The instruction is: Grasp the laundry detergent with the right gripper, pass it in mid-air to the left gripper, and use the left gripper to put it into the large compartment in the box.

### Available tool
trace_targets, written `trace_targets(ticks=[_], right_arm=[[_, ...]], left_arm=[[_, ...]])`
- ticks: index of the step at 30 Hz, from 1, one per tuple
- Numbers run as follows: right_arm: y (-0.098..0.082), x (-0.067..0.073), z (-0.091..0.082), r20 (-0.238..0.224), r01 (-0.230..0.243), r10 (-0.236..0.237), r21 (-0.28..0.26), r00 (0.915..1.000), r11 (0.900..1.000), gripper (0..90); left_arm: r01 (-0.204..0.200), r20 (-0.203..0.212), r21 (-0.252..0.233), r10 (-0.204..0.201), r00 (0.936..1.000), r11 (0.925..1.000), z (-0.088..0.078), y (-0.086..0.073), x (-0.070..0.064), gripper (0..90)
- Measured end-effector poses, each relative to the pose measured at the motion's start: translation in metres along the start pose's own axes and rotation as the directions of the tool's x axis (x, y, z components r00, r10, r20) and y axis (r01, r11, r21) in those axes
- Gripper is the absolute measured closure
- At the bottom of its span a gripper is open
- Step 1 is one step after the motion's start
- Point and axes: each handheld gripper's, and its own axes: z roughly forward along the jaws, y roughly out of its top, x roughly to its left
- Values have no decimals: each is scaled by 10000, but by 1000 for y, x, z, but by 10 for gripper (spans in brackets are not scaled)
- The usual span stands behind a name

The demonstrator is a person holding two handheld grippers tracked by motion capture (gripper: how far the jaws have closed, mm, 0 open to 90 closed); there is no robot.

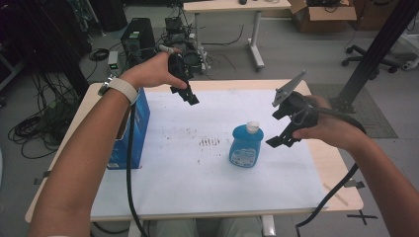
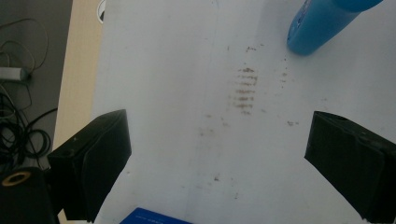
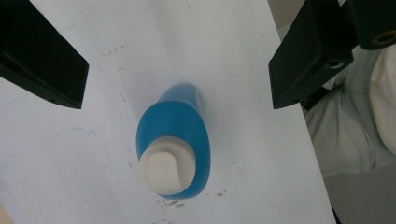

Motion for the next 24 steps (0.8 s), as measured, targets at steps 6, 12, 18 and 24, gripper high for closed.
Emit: trace_targets(ticks=[6, 12, 18, 24], right_arm=[[-5, -4, 8, -46, -64, 64, -44, 10000, 10000, 49], [-10, -6, 14, -82, -147, 146, -165, 9999, 9998, 47], [-16, -9, 22, -133, -166, 163, -252, 9998, 9995, 44], [-20, -11, 28, -131, -141, 137, -347, 9998, 9993, 44]], left_arm=[[-17, -16, 3, 17, 10000, 10000, -1, 0, 0, 72], [-4, -13, -13, 4, 10000, 10000, 0, -2, 0, 72], [-5, -4, -10, 5, 10000, 10000, 0, -2, 0, 72], [-8, -5, -22, 8, 10000, 10000, 2, -2, 0, 73]])
